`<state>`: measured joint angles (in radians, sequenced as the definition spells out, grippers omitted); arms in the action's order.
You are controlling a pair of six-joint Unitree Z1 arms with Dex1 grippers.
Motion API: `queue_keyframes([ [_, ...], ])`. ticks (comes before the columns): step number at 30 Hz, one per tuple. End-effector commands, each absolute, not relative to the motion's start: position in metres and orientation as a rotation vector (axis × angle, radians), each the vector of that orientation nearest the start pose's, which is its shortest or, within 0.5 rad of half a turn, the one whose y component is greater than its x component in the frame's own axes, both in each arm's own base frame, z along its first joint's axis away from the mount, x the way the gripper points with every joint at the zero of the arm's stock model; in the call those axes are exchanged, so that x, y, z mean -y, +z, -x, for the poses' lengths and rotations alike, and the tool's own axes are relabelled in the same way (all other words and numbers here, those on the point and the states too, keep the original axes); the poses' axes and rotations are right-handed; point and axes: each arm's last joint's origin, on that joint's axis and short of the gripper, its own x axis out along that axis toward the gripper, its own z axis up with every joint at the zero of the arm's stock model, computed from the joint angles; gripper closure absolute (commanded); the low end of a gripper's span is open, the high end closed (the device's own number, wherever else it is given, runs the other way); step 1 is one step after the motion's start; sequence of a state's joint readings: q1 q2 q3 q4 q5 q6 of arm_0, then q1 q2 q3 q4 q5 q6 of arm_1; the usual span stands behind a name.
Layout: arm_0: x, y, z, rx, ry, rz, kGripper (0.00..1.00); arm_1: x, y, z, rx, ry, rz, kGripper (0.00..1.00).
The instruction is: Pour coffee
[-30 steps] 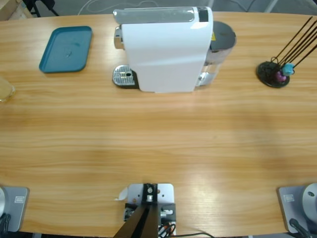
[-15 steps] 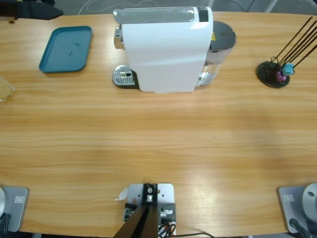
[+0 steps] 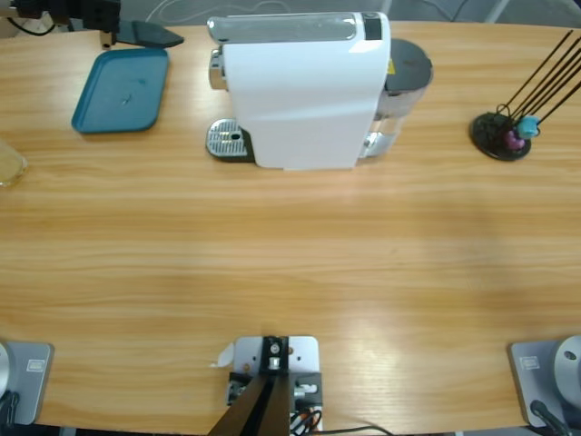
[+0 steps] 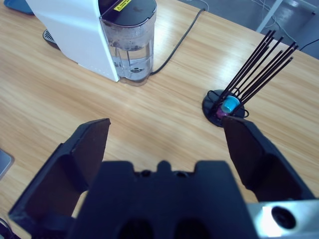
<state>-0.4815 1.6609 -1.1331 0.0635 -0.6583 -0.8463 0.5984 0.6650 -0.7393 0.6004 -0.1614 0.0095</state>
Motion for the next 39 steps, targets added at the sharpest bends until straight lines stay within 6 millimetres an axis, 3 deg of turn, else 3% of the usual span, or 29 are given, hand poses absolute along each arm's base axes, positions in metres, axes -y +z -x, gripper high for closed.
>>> queue_keyframes([
  [1, 0.197, 0.294, -0.314, -1.149, -0.775, 0.81, 0.286, -0.02, 0.324, -0.041, -0.529, 0.444, 0.21, 0.0],
  [2, 0.198, 0.293, -0.315, -1.153, -0.775, 0.81, 0.332, -0.02, 0.324, -0.041, -0.53, 0.445, 0.211, 0.0],
  [8, 0.202, 0.285, -0.32, -1.174, -0.772, 0.809, 0.391, -0.02, 0.324, -0.042, -0.531, 0.444, 0.211, 0.0],
  [10, 0.203, 0.285, -0.319, -1.177, -0.774, 0.808, 0.521, -0.02, 0.324, -0.042, -0.531, 0.444, 0.211, 0.0],
  [12, 0.204, 0.287, -0.318, -1.173, -0.78, 0.807, 0.562, -0.02, 0.324, -0.042, -0.532, 0.444, 0.211, 0.0],
  [13, 0.204, 0.289, -0.317, -1.17, -0.782, 0.807, 0.691, -0.02, 0.324, -0.042, -0.532, 0.443, 0.211, 0.0],
  [14, 0.204, 0.29, -0.317, -1.166, -0.784, 0.807, 0.757, -0.02, 0.324, -0.042, -0.532, 0.443, 0.212, 0.0],
  [23, 0.205, 0.296, -0.313, -1.157, -0.8, 0.805, 0.775, -0.02, 0.324, -0.042, -0.533, 0.444, 0.212, 0.0],
  [25, 0.205, 0.297, -0.312, -1.155, -0.802, 0.807, 0.93, -0.02, 0.324, -0.042, -0.533, 0.444, 0.212, 0.0],
  [29, 0.208, 0.298, -0.31, -1.161, -0.807, 0.81, 1.0, -0.02, 0.324, -0.043, -0.535, 0.443, 0.213, 0.0],
  [39, 0.206, 0.306, -0.303, -1.148, -0.828, 0.807, 1.0, -0.02, 0.324, -0.042, -0.534, 0.444, 0.213, 0.0],
])
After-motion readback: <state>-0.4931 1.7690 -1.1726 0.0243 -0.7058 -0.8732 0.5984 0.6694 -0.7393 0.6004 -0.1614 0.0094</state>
